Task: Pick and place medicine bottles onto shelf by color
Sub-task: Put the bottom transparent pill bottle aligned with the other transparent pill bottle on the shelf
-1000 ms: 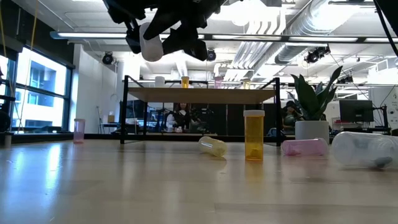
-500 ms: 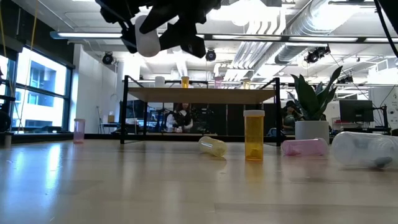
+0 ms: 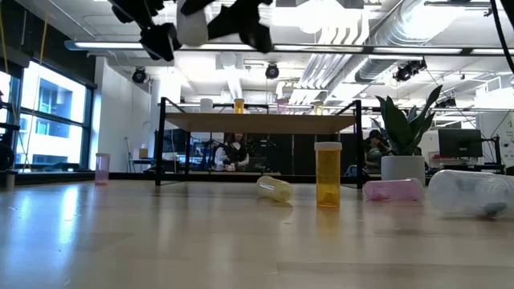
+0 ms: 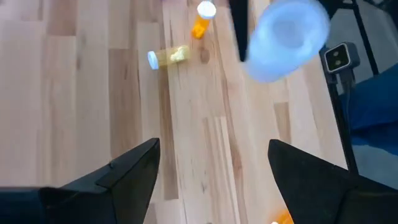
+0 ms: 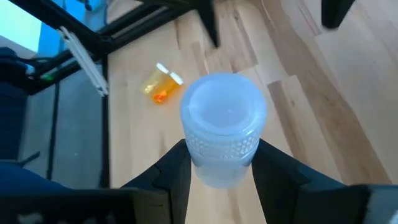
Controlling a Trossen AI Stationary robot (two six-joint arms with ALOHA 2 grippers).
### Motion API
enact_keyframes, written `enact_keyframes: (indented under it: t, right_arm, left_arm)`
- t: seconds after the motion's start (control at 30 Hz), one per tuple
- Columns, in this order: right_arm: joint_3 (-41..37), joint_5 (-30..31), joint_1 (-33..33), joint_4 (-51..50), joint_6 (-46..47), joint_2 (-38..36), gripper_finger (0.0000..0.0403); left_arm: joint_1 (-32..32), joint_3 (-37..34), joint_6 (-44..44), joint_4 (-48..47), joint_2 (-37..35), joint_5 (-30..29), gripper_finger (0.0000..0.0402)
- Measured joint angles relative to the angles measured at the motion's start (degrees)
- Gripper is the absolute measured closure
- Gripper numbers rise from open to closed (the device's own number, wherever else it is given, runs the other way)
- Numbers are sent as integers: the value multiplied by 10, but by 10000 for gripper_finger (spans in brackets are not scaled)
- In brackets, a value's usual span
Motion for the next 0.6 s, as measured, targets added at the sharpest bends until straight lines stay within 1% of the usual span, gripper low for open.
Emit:
enact_keyframes:
  t: [0.2, 0.3, 0.47, 0.6]
  right_arm:
    - [0, 1, 0, 4, 0, -6, 269]
    - [0, 0, -2, 13, -12, -7, 269]
    - [0, -11, -16, 25, -24, -7, 269]
    - [0, -13, -25, 25, -30, -7, 269]
  left_arm:
    - [0, 0, 4, 0, -35, 1, 112]
    - [0, 0, -1, 15, -47, 5, 112]
    - [-3, 1, -15, 54, -43, 4, 112]
    - [-3, 1, -31, 89, -23, 5, 112]
